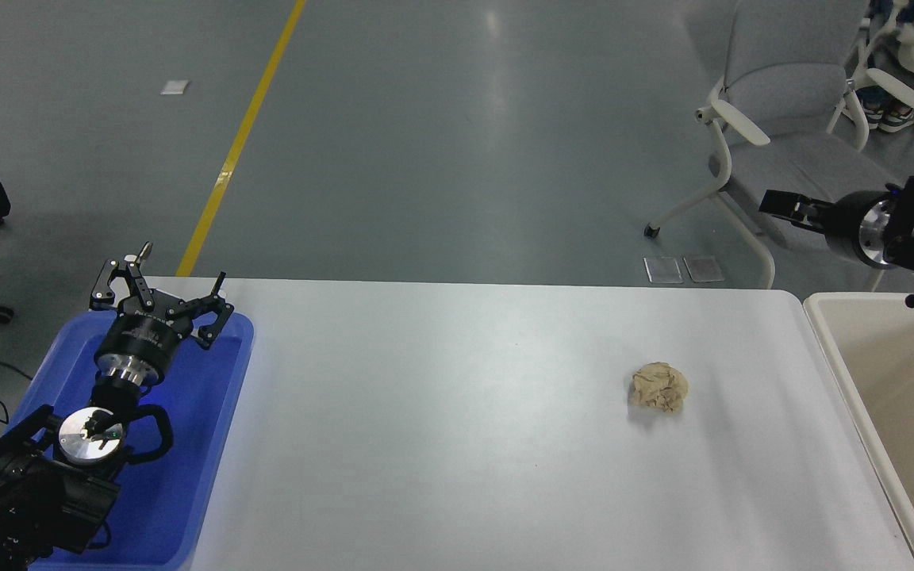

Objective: Pick up foil plate and place in dustbin

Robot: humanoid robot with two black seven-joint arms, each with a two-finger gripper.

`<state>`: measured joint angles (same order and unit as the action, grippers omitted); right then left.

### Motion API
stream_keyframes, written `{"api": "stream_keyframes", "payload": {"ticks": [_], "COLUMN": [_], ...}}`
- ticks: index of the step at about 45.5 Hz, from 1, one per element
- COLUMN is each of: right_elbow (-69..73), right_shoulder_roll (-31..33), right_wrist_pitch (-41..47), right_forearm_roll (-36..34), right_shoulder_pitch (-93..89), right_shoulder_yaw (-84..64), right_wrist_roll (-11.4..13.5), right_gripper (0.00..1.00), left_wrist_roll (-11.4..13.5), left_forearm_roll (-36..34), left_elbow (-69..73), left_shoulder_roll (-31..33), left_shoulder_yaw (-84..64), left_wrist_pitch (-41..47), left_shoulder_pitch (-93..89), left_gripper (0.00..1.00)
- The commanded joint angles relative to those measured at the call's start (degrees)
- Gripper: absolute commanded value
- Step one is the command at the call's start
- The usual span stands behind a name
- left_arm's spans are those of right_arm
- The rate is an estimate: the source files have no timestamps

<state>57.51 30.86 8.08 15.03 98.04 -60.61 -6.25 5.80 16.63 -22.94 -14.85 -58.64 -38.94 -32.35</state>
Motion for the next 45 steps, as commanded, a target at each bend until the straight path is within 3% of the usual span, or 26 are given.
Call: {"api": "stream_keyframes", "payload": {"ticks": [1,9,22,45], "right_elbow": [14.56,23.69,29.85,31.88], "right_shoulder_roll": [0.17,0.26,-0.36,-1.68], "right_wrist_pitch": [15.73,27.51,34.54,36.40], "right_forearm_roll": [0.09,0.18,0.26,2.90], "right_shoulder_pitch": [17.08,25.52,33.35,37.05], "right_shoulder_yaw": [-7.06,-9.08,-9.62,-8.12], "right_wrist_roll": [0.01,0.01,0.09,0.18], "right_gripper": [1.00,1.00,1.00,1.00], "left_wrist_roll": [0.00,0.00,0.00,0.00], "left_forearm_roll": [-0.02,0.07,-0.02,0.07], "left_elbow": [0.00,0.00,0.00,0.00], "left_shoulder_roll": [0.00,0.00,0.00,0.00], "left_shoulder_yaw": [0.02,0.02,0.02,-0.07], "left_wrist_pitch": [0.00,0.00,0.00,0.00], "left_shoulder_pitch": [0.00,0.00,0.00,0.00], "left_gripper": [1.00,1.00,1.00,1.00]}}
